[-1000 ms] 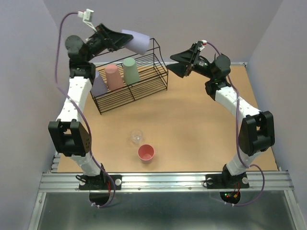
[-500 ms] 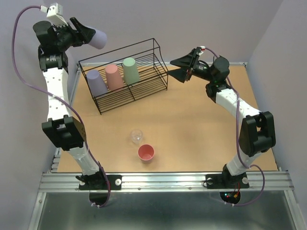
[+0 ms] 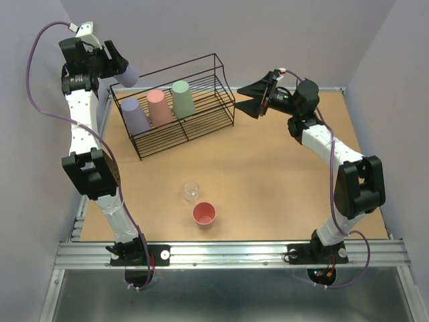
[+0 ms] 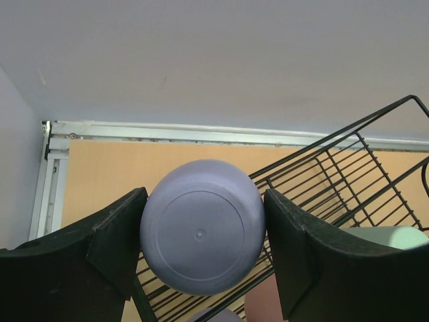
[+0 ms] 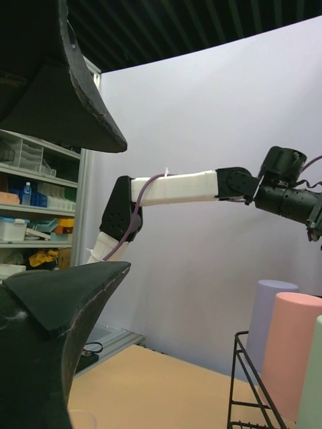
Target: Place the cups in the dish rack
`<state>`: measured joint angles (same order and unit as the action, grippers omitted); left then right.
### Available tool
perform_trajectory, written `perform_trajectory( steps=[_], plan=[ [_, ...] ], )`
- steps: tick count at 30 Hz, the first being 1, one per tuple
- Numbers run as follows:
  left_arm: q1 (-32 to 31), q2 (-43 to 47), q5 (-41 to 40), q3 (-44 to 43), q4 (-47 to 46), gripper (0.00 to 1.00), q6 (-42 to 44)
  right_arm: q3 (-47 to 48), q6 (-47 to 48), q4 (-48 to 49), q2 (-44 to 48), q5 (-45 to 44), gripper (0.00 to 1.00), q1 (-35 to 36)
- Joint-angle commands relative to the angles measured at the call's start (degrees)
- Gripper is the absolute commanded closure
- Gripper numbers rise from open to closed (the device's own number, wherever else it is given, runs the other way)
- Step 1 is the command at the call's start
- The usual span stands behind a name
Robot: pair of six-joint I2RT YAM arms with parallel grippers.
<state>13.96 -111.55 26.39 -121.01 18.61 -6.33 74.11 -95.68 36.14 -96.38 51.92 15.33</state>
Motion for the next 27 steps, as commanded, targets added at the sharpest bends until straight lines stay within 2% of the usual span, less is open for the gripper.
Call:
perform_trajectory(
  steps=[1,11,27],
  plan=[
    [0.1,1.7,-0.3,-2.5,-0.3,1.0,2.5,-1.0,1.5,0.4,0.2,1.3,0.29,-0.3],
    [0.2,2.3,5.7,-4.7,-2.3,1.0,-0.9,-1.0,1.5,-0.1,-1.1,1.3,0.3,-0.3],
    [0.0,7.2,6.7,3.0,-2.2,1.0,-1.6,-2.6,1.6,-1.2,0.3,1.3,0.31,-0.3]
  ],
)
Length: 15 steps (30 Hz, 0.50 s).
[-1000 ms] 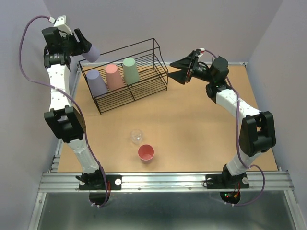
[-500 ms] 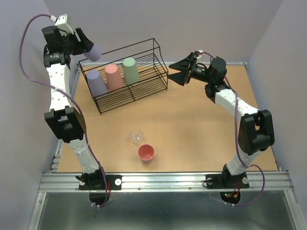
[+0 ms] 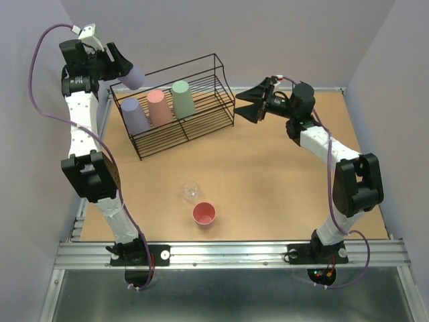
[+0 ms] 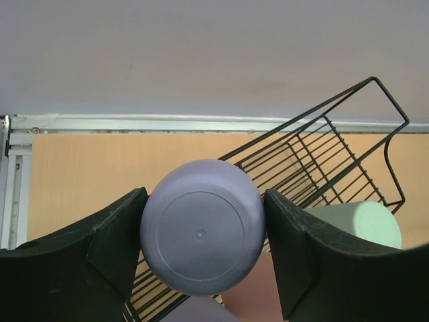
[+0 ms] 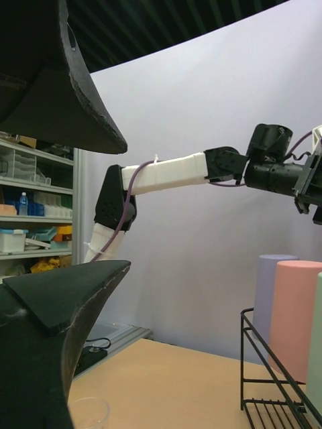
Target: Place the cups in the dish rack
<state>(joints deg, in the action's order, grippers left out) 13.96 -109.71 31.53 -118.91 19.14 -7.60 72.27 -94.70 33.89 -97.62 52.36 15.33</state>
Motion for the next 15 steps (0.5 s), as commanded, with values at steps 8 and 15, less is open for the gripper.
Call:
perform_trajectory(
  steps=[8,15],
  plan=[
    [-0.6,6.5,1.9,3.6,-2.6,1.0,0.6,-1.8,0.9,0.6,2.2,0.7,0.31,-0.4],
    [-2.5,5.7,-0.1,4.6,-1.2,1.0,2.8,-1.5,1.2,-0.3,1.8,1.0,0.31,-0.3]
  ],
)
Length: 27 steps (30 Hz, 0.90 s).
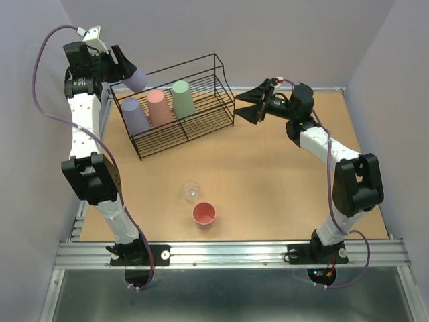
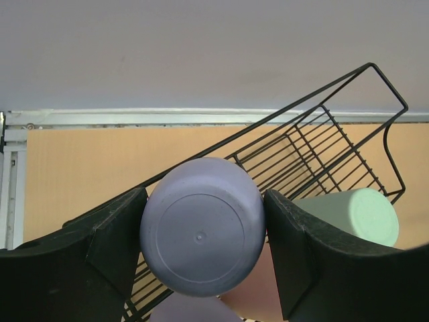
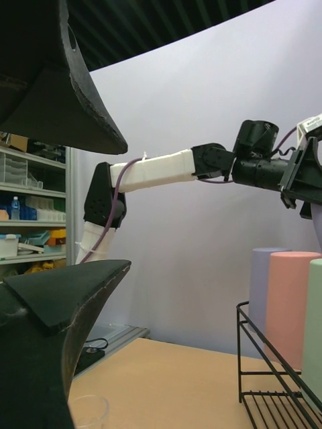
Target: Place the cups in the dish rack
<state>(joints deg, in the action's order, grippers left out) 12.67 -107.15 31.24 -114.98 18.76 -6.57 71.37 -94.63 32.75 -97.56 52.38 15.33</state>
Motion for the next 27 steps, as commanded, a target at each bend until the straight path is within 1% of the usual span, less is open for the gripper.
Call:
perform_trajectory(
  steps=[1,2,5,7,8,11,12,17,18,21,24,26,27],
  plan=[
    [-1.4,2.8,-0.1,0.5,-0.6,1.0,1.9,-0.6,1.2,0.6,1.7,1.1,0.31,-0.3],
    [-1.5,2.7,-0.5,0.5,-0.4,1.0,2.2,-0.4,1.2,0.6,1.6,1.0,0.31,-0.2],
    [-2.0,1.9,-1.9,0.3,0.2,0.96,2.9,0.0,1.5,0.2,1.1,1.1,0.31,-0.3],
    [-1.9,1.4,-1.9,0.0,0.3,0.86,2.8,0.3,1.6,-0.1,0.7,1.2,0.31,-0.3],
    [-2.0,1.1,-1.9,-0.1,0.2,0.79,2.7,0.5,1.7,-0.3,0.6,1.1,0.31,-0.3],
    [-2.2,0.4,-2.0,-0.7,0.3,0.62,2.5,0.9,1.9,-0.7,0.2,1.2,0.31,-0.4],
    [-2.2,0.2,-2.2,-0.9,0.3,0.56,2.4,1.0,2.0,-0.8,0.2,1.2,0.31,-0.3],
    [-2.2,-0.5,-2.3,-1.2,0.2,0.46,2.4,1.3,2.2,-1.2,-0.4,1.2,0.31,-0.3],
    [-2.1,-0.5,-2.4,-1.2,0.1,0.41,2.4,1.3,2.3,-1.2,-0.5,1.3,0.31,-0.3],
    [-2.1,-0.7,-2.7,-1.3,0.1,0.35,2.4,1.5,2.3,-1.4,-0.6,1.3,0.31,-0.2],
    [-2.2,-0.7,-3.3,-1.1,0.2,0.32,2.5,1.3,2.5,-1.5,-0.6,1.4,0.31,-0.4],
    [-2.2,-0.7,-3.6,-1.0,0.3,0.32,2.7,1.2,2.5,-1.6,-0.6,1.4,0.31,-0.3],
    [-2.3,-0.7,-4.5,-0.9,0.7,0.34,3.0,1.1,2.6,-1.6,-0.6,1.3,0.31,-0.3]
  ],
)
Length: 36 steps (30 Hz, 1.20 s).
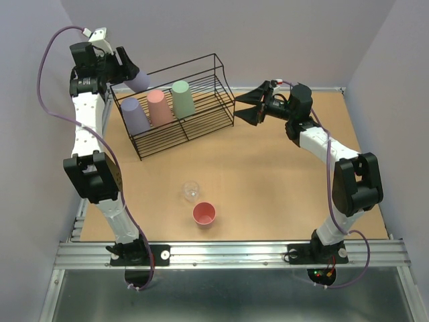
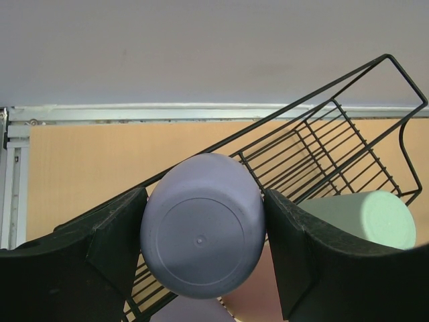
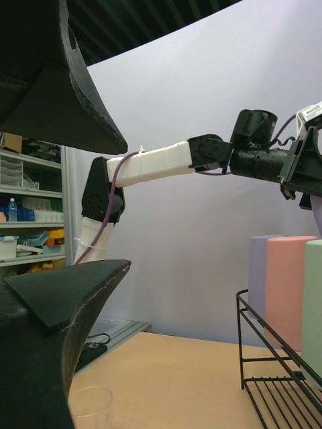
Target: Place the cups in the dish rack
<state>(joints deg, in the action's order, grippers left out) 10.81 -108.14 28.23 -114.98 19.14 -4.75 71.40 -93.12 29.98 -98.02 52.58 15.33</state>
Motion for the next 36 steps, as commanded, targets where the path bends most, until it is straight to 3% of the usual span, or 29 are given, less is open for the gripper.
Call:
perform_trajectory(
  steps=[1,2,6,26,36],
  plan=[
    [-0.6,0.3,-2.1,-0.9,0.5,0.34,1.7,1.0,1.0,1.1,-0.1,1.1,0.31,-0.3],
    [-0.9,0.5,-2.7,-0.8,0.6,0.34,2.5,0.9,1.1,1.0,0.0,1.1,0.31,-0.4],
    [-1.2,0.6,-4.2,-0.2,0.9,0.01,3.0,0.9,1.2,1.0,0.0,1.2,0.31,-0.3],
    [-1.2,2.8,-7.3,-0.2,0.7,0.01,2.6,0.4,1.7,0.4,1.1,0.9,0.31,-0.4],
    [-1.1,6.8,-13.9,-3.0,-0.2,0.01,1.1,0.6,2.9,-1.0,1.8,1.0,0.31,-0.2]
  ],
)
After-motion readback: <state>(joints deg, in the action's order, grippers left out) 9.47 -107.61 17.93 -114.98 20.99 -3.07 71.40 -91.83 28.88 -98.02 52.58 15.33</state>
